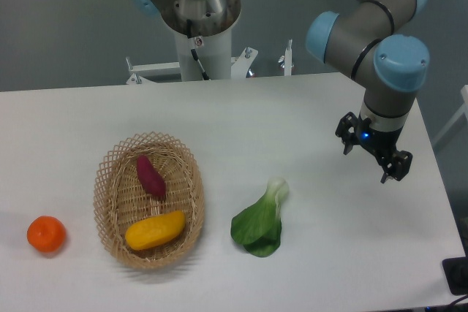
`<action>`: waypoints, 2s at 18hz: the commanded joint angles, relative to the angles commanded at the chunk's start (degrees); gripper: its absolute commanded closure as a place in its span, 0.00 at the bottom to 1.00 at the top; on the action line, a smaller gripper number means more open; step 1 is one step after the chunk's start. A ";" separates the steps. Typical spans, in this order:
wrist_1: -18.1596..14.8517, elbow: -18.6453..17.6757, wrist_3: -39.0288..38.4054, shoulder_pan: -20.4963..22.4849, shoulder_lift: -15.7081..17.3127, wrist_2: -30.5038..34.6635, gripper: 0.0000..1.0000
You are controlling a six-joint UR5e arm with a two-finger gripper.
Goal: Pick up the mango from the basket
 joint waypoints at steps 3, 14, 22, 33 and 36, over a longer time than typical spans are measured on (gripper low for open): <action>0.00 0.00 0.00 0.00 0.00 0.09 0.00; -0.09 0.18 -4.47 -0.79 0.09 -1.31 0.00; 0.17 1.31 -19.05 -10.44 0.70 -3.95 0.00; -0.18 -0.17 -25.75 -23.72 0.62 -5.71 0.00; 0.09 -1.84 -26.19 -26.36 0.53 -5.80 0.00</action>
